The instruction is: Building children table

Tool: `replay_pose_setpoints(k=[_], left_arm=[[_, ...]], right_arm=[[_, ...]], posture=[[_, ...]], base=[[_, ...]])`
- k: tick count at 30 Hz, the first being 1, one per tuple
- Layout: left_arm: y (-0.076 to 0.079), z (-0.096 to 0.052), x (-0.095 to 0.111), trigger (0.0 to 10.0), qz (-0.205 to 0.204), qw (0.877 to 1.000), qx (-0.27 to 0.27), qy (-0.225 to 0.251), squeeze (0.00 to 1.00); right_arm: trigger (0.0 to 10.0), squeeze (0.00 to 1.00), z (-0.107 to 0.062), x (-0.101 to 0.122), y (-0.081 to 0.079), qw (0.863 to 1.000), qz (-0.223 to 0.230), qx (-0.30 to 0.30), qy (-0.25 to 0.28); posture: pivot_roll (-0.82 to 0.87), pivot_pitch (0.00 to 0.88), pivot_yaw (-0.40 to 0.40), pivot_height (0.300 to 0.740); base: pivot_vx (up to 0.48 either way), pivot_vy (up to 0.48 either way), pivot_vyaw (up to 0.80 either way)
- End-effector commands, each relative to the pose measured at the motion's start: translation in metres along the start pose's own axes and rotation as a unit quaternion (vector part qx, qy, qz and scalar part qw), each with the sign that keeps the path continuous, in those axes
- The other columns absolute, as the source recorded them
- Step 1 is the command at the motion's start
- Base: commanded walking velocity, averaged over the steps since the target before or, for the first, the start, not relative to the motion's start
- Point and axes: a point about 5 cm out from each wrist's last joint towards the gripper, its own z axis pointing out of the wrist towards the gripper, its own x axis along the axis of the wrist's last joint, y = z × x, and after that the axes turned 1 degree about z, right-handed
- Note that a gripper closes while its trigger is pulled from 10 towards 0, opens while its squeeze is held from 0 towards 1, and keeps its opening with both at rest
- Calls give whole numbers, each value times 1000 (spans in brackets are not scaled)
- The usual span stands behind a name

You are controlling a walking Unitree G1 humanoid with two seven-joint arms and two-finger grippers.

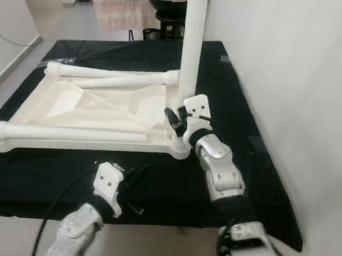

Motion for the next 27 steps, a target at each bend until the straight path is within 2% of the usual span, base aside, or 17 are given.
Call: replay_pose_setpoints(k=[1, 2, 5, 6, 9, 10, 11, 12, 14, 15, 18, 19, 27], left_arm=[[2, -3, 0, 10000, -13, 1000, -5, 0, 0], [2, -3, 0, 10000, -13, 1000, -5, 0, 0], [4, -3, -1, 10000, -23, 1000, -13, 0, 0], [4, -3, -1, 10000, -23, 1000, -13, 0, 0], [4, -3, -1, 10000, -26, 1000, -16, -1, 0], [4, -1, -2, 10000, -25, 1000, -18, -1, 0], [4, 0, -2, 10000, -25, 1000, -19, -1, 0], [4, 0, -2, 10000, -25, 1000, -19, -1, 0], [4, 1, -3, 10000, -26, 999, -18, -1, 0], [4, 1, -3, 10000, -29, 999, -19, -1, 0], [4, 1, -3, 10000, -30, 999, -19, -1, 0], [4, 1, -3, 10000, -29, 999, -18, 0, 0], [3, 2, -4, 10000, -30, 999, -16, -1, 0]], right_arm=[[10000, 0, 1, 23, -1, 997, 10, 66, 37], [10000, 0, 1, 23, -1, 997, 10, 66, 37], [10000, 0, -3, 46, 6, 981, 25, 178, 75], [10000, 0, -3, 46, 6, 981, 25, 178, 75], [10000, 0, -5, 55, 14, 974, 5, 208, 85], [10000, 0, -5, 64, 22, 967, -20, 240, 86], [10000, 0, -4, 66, 24, 963, -26, 255, 82], [10000, 0, -4, 66, 24, 963, -26, 255, 82], [10000, 0, -5, 66, 25, 953, -39, 291, 71], [6824, 0, -6, 63, 25, 945, -49, 320, 58], [6824, 0, -6, 63, 26, 942, -48, 328, 55], [0, 0, -4, 62, 28, 942, -40, 329, 54], [0, 0, -1, 54, 31, 947, -25, 315, 54]], posture=[[70, 109, -29, 740], [70, 109, -29, 740], [71, 103, -28, 740], [71, 103, -28, 740], [70, 102, -30, 740], [67, 103, -33, 740], [67, 103, -33, 740], [67, 103, -33, 740], [69, 103, -39, 740], [69, 103, -40, 740], [69, 103, -40, 740], [69, 101, -43, 740], [41, 102, -41, 740]], base=[[0, 0, 0], [0, 0, 0], [0, 0, 0], [0, 0, 0], [0, 0, 0], [0, 0, 0], [0, 0, 0], [0, 0, 0], [0, 0, 0], [0, 0, 0], [0, 0, 0], [0, 0, 0], [0, 0, 0]])
